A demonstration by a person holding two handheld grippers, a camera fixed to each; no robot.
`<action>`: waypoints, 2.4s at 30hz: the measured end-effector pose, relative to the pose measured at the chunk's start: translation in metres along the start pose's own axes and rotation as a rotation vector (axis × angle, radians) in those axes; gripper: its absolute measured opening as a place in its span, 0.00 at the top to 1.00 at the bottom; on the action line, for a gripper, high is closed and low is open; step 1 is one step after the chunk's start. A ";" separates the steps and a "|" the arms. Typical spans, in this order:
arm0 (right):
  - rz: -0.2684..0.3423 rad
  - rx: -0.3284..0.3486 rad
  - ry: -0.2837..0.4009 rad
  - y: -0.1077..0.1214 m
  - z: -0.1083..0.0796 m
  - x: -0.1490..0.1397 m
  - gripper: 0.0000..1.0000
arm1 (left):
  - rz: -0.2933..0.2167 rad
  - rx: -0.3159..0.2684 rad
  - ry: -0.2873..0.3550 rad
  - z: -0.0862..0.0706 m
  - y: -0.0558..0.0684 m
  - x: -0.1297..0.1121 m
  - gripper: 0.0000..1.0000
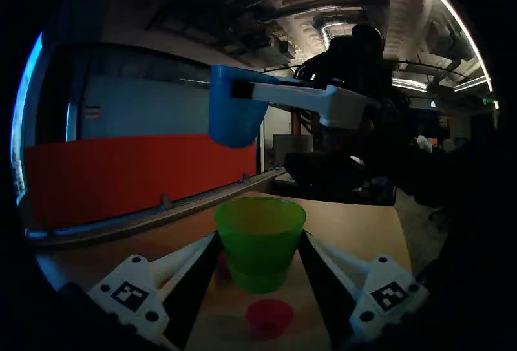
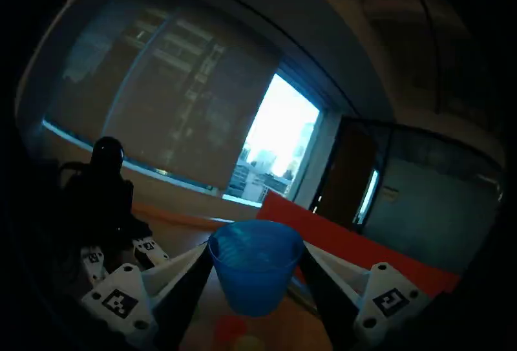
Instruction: Pour water
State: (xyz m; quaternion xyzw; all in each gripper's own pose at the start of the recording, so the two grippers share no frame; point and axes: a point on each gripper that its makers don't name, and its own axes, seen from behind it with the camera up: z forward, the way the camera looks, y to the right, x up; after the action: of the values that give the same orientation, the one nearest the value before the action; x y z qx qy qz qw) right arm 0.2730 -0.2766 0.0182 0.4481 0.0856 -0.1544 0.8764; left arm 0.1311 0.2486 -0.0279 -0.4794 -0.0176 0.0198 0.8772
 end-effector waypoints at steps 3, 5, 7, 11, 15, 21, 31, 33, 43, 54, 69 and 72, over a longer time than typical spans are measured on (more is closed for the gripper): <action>0.090 0.012 -0.003 -0.001 -0.001 -0.001 0.10 | 0.002 0.002 -0.002 0.000 0.000 0.000 0.18; 0.139 0.019 -0.004 -0.002 -0.002 -0.002 0.10 | 0.003 0.005 -0.003 0.000 -0.001 0.000 0.18; 0.177 0.024 -0.005 -0.002 -0.003 -0.002 0.10 | 0.004 0.008 -0.004 0.001 -0.002 0.000 0.18; 0.221 0.031 -0.007 -0.002 -0.005 -0.004 0.10 | 0.006 0.016 -0.009 0.000 -0.005 -0.002 0.18; 0.232 0.036 -0.018 -0.003 -0.007 -0.009 0.10 | 0.010 0.034 -0.019 -0.001 -0.011 -0.005 0.18; 0.236 0.037 -0.054 -0.004 -0.014 -0.028 0.10 | 0.012 0.069 -0.030 -0.003 -0.027 -0.008 0.18; 0.262 0.025 -0.093 0.004 -0.031 -0.055 0.10 | 0.025 0.117 -0.085 -0.012 -0.048 -0.023 0.18; 0.266 0.023 -0.103 0.005 -0.036 -0.061 0.10 | 0.026 0.125 -0.095 -0.014 -0.051 -0.026 0.18; 0.285 0.031 -0.179 0.001 -0.053 -0.106 0.10 | 0.030 0.152 -0.168 -0.014 -0.064 -0.050 0.18; 0.311 0.085 -0.275 -0.021 -0.071 -0.165 0.09 | 0.033 0.154 -0.285 -0.016 -0.069 -0.090 0.17; 0.312 0.169 -0.435 -0.054 -0.088 -0.237 0.09 | 0.025 0.109 -0.456 -0.026 -0.058 -0.145 0.17; 0.311 0.193 -0.460 -0.062 -0.090 -0.247 0.09 | 0.025 0.090 -0.482 -0.027 -0.053 -0.154 0.18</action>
State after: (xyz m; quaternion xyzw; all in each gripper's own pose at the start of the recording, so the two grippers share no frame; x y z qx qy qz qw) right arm 0.0186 -0.1894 -0.0101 0.4901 -0.2000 -0.1233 0.8394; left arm -0.0200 0.1891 0.0001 -0.4213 -0.2194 0.1452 0.8679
